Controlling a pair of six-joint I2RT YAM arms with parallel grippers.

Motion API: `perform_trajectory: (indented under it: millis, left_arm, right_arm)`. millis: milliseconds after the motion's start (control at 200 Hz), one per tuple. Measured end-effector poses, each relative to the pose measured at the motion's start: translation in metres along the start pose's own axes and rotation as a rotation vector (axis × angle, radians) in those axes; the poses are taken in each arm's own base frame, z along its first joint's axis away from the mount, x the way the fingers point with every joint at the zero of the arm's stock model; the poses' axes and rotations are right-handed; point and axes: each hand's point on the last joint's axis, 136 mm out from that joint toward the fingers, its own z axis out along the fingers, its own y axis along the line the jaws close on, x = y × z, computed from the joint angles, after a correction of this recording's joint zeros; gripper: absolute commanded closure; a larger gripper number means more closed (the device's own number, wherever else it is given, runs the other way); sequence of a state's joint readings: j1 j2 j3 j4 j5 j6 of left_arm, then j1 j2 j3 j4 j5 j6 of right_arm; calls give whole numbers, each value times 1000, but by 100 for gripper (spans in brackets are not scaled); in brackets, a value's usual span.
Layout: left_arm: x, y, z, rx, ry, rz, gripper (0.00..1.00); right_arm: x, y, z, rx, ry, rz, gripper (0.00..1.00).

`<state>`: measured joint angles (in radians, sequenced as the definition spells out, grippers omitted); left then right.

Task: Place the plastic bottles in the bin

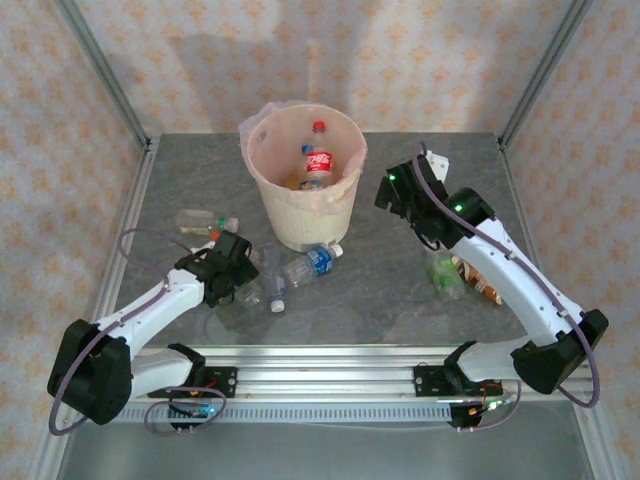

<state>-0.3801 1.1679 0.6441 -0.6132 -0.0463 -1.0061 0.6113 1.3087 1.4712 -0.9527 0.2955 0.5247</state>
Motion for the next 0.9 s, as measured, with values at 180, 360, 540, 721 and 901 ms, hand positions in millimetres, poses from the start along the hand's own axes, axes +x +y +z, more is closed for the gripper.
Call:
perform_trajectory:
  millis: [180, 360, 540, 721, 901]
  left_arm:
    - [1, 6, 3, -21, -4, -12, 17]
    - [6, 14, 11, -60, 14, -12, 17]
    - [6, 21, 17, -91, 23, -25, 21]
    - [8, 30, 25, -121, 33, -37, 27]
    - [9, 34, 31, -139, 40, -41, 34]
  right_arm:
    - [0, 0, 0, 0, 1, 3, 1]
    - [1, 1, 1, -3, 7, 5, 1]
    - [1, 1, 2, -3, 8, 6, 1]
    - [2, 1, 2, -3, 8, 9, 1]
    - [6, 0, 4, 5, 17, 10, 1]
